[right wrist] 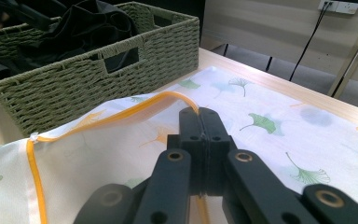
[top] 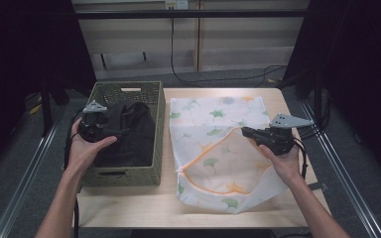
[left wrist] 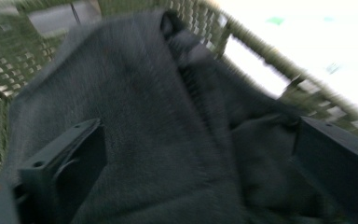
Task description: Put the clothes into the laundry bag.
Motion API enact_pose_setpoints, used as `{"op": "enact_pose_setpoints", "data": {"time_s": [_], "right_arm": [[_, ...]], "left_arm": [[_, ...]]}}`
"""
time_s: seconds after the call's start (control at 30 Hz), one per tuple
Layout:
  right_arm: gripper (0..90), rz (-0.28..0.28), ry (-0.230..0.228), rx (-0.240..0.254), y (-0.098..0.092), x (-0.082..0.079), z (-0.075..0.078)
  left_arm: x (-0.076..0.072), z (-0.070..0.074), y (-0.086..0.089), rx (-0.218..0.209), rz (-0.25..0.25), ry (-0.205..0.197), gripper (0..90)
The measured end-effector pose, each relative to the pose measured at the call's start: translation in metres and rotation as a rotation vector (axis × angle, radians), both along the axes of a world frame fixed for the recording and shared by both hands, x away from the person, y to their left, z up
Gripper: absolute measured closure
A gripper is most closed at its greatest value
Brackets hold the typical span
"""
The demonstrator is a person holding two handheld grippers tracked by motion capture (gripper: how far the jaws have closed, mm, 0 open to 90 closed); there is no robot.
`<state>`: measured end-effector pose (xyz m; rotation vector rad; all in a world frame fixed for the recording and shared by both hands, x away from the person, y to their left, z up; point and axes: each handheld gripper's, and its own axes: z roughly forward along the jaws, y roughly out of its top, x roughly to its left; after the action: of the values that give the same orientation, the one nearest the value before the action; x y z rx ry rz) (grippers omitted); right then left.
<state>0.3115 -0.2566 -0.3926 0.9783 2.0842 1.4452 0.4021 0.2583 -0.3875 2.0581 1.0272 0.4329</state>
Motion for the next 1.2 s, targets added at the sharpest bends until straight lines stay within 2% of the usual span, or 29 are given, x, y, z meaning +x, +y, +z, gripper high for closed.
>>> {"op": "enact_pose_setpoints", "data": {"time_s": [0.03, 0.1, 0.17, 0.2, 0.27, 0.33, 0.4, 0.47, 0.5, 0.6, 0.67, 0.73, 0.77, 0.83, 0.87, 0.93, 0.97, 1.03, 1.07, 1.1, 1.13, 1.17, 1.2], "right_arm": [[89.6, 0.000, 0.000, 0.000, 0.000, 0.000, 0.000], [89.6, -0.005, 0.000, -0.005, 0.000, 0.000, 0.000], [89.6, -0.003, 0.000, -0.005, 0.000, 0.000, 0.000], [89.6, -0.004, 0.001, -0.003, 0.000, 0.000, -0.001], [89.6, 0.000, 0.001, -0.006, 0.001, 0.000, -0.001], [89.6, 0.005, 0.003, -0.012, 0.001, 0.000, -0.001], [89.6, 0.006, 0.004, -0.013, 0.002, 0.001, -0.002], [89.6, 0.009, 0.005, -0.016, 0.002, 0.002, -0.003], [89.6, 0.013, 0.006, -0.015, 0.002, 0.002, -0.003], [89.6, 0.014, 0.006, -0.016, 0.003, 0.002, -0.003], [89.6, 0.012, 0.005, -0.016, 0.002, 0.003, -0.002], [89.6, 0.006, 0.010, -0.019, 0.001, 0.003, -0.004], [89.6, 0.006, 0.010, -0.019, 0.001, 0.003, -0.004], [89.7, 0.003, 0.009, -0.024, 0.000, 0.004, -0.004], [89.6, 0.001, 0.012, -0.019, 0.000, 0.004, -0.004], [89.6, 0.004, 0.014, -0.020, 0.000, 0.004, -0.005], [89.6, 0.004, 0.014, -0.020, 0.000, 0.004, -0.005], [89.6, 0.007, 0.018, -0.019, 0.000, 0.004, -0.006], [89.6, 0.005, 0.018, -0.022, 0.001, 0.004, -0.006], [89.6, 0.007, 0.018, -0.022, 0.001, 0.004, -0.006], [89.6, 0.006, 0.018, -0.024, 0.001, 0.004, -0.006], [89.6, 0.008, 0.018, -0.023, 0.002, 0.004, -0.006], [89.6, 0.009, 0.018, -0.025, 0.002, 0.004, -0.006]], "left_arm": [[0.004, -0.004, 0.000, 0.037, -0.013, 0.016, 2.3], [0.012, -0.013, -0.001, 0.081, -0.006, 0.062, 2.0], [0.018, -0.023, -0.006, 0.115, 0.002, 0.084, 2.1], [0.020, -0.028, -0.007, 0.131, -0.024, 0.099, 1.8], [0.024, -0.036, -0.010, 0.133, -0.042, 0.146, 0.2], [0.026, -0.042, -0.012, 0.122, -0.061, 0.170, 0.0], [0.026, -0.044, -0.014, 0.144, -0.083, 0.191, 0.0], [0.027, -0.046, -0.015, 0.120, -0.103, 0.228, 0.0], [0.028, -0.046, -0.015, 0.116, -0.131, 0.258, 0.0], [0.031, -0.048, -0.015, 0.136, -0.168, 0.283, 0.0], [0.034, -0.049, -0.015, 0.192, -0.177, 0.286, 0.0], [0.036, -0.054, -0.014, 0.261, -0.192, 0.257, 0.0], [0.036, -0.058, -0.014, 0.283, -0.182, 0.247, 0.0], [0.038, -0.064, -0.013, 0.309, -0.126, 0.258, 0.0], [0.038, -0.065, -0.012, 0.340, -0.119, 0.251, 0.0], [0.038, -0.067, -0.012, 0.357, -0.102, 0.247, 0.0], [0.038, -0.069, -0.013, 0.360, -0.105, 0.238, 0.0], [0.037, -0.073, -0.015, 0.365, -0.118, 0.247, 0.0], [0.038, -0.073, -0.015, 0.357, -0.121, 0.277, 0.0], [0.039, -0.074, -0.016, 0.332, -0.125, 0.312, 0.0], [0.039, -0.074, -0.016, 0.331, -0.131, 0.325, 0.0], [0.041, -0.074, -0.016, 0.322, -0.145, 0.359, 0.0], [0.042, -0.074, -0.015, 0.316, -0.170, 0.377, 0.0]]}}
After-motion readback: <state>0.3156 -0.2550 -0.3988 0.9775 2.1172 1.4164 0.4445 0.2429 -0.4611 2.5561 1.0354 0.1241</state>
